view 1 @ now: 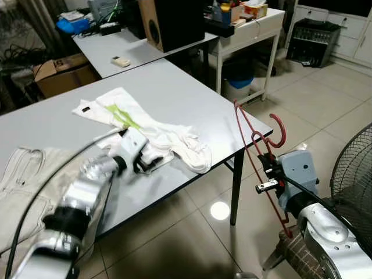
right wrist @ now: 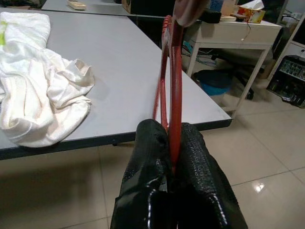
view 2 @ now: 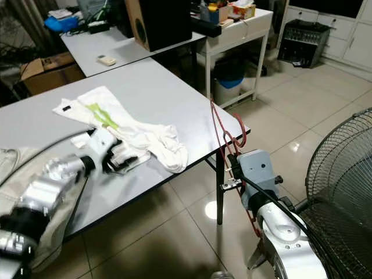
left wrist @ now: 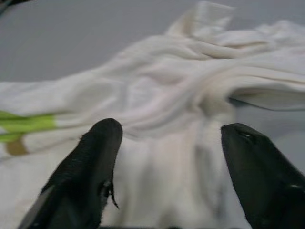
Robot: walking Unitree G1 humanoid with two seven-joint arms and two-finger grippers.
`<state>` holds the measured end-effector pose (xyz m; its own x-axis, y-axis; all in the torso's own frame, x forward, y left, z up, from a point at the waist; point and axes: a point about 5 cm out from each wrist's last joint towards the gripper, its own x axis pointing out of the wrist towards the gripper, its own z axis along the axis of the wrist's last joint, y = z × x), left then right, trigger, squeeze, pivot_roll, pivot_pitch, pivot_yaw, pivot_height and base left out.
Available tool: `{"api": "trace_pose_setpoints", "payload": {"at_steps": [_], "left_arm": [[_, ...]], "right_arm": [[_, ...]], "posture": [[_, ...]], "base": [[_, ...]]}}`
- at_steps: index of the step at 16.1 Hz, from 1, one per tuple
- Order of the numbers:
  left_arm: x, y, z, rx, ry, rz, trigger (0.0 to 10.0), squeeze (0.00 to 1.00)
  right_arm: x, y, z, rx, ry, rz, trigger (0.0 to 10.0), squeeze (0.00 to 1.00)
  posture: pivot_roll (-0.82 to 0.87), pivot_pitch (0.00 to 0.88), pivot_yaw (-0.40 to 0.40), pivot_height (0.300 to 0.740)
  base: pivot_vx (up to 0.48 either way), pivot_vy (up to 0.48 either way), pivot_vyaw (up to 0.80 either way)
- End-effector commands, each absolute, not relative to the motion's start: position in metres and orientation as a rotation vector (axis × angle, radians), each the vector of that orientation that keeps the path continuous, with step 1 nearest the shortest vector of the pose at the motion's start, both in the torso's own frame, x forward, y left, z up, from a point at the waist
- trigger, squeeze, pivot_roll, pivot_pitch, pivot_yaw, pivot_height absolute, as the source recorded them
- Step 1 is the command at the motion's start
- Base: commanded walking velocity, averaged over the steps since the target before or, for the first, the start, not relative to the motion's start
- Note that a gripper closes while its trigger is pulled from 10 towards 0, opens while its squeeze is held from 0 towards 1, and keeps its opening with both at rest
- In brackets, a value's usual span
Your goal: Hang hanger
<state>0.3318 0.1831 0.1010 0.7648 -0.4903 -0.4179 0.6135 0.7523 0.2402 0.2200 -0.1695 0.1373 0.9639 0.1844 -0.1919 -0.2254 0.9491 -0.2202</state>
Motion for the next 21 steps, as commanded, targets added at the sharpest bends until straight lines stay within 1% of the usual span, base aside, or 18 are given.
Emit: {"api": "trace_pose_setpoints", "payload": {"at_steps": [1, 2, 3, 4, 6, 8, 10, 11, 12, 13, 14, 15, 21], "left_arm": [[0.335, 0.194, 0.102, 0.414, 0.368, -0.585, 3.1, 0.00], [0.333, 0.195, 0.099, 0.410, 0.389, -0.610, 2.8, 0.00], [0.333, 0.195, 0.098, 0.402, 0.398, -0.624, 2.8, 0.00], [0.330, 0.193, 0.093, 0.321, 0.423, -0.681, 2.8, 0.00], [0.330, 0.192, 0.090, 0.294, 0.437, -0.690, 3.4, 0.00], [0.329, 0.195, 0.083, 0.303, 0.480, -0.675, 4.9, 0.00], [0.327, 0.200, 0.078, 0.325, 0.526, -0.666, 5.3, 0.00], [0.326, 0.201, 0.076, 0.322, 0.544, -0.668, 4.8, 0.00], [0.325, 0.202, 0.076, 0.315, 0.551, -0.670, 3.7, 0.00], [0.325, 0.203, 0.075, 0.311, 0.553, -0.673, 3.1, 0.00], [0.325, 0.203, 0.075, 0.307, 0.553, -0.679, 0.8, 0.00], [0.326, 0.201, 0.075, 0.302, 0.546, -0.685, 0.0, 0.00], [0.327, 0.198, 0.078, 0.269, 0.505, -0.693, 0.0, 0.00]], "right_arm": [[0.221, -0.163, 0.137, -0.239, 0.153, 0.227, 10.0, 0.00], [0.220, -0.162, 0.136, -0.239, 0.154, 0.230, 10.0, 0.00], [0.220, -0.162, 0.136, -0.239, 0.155, 0.231, 10.0, 0.00], [0.220, -0.162, 0.136, -0.240, 0.157, 0.232, 10.0, 0.00], [0.220, -0.162, 0.135, -0.242, 0.160, 0.232, 10.0, 0.00], [0.220, -0.163, 0.134, -0.248, 0.163, 0.237, 10.0, 0.00], [0.221, -0.162, 0.134, -0.250, 0.163, 0.240, 10.0, 0.00], [0.221, -0.162, 0.134, -0.253, 0.164, 0.242, 10.0, 0.00], [0.221, -0.161, 0.133, -0.254, 0.166, 0.245, 10.0, 0.00], [0.221, -0.160, 0.133, -0.255, 0.167, 0.247, 10.0, 0.00], [0.221, -0.160, 0.132, -0.258, 0.167, 0.250, 10.0, 0.00], [0.221, -0.159, 0.132, -0.261, 0.166, 0.253, 10.0, 0.00], [0.222, -0.159, 0.132, -0.274, 0.166, 0.266, 10.0, 0.00]], "posture": [[-0.21, 0.000, 0.164, 0.740], [-0.21, 0.000, 0.169, 0.740], [-0.21, 0.000, 0.169, 0.740], [-0.21, 0.000, 0.170, 0.740], [-0.21, 0.000, 0.166, 0.740], [-0.21, 0.000, 0.162, 0.740], [-0.21, 0.000, 0.160, 0.740], [-0.21, 0.000, 0.160, 0.740], [-0.21, 0.000, 0.159, 0.740], [-0.21, 0.000, 0.161, 0.740], [-0.21, 0.000, 0.160, 0.740], [-0.21, 0.000, 0.161, 0.740], [-0.21, 0.000, 0.162, 0.740]], "base": [[0.000, 0.000, 0.00], [0.000, 0.000, 0.00], [0.000, 0.000, 0.00], [0.000, 0.000, 0.00], [0.000, 0.000, 0.00], [0.000, 0.000, 0.00], [0.000, 0.000, 0.00], [0.000, 0.000, 0.00], [0.000, 0.000, 0.00], [0.000, 0.000, 0.00], [0.000, 0.000, 0.00], [0.000, 0.000, 0.00], [0.000, 0.000, 0.00]]}}
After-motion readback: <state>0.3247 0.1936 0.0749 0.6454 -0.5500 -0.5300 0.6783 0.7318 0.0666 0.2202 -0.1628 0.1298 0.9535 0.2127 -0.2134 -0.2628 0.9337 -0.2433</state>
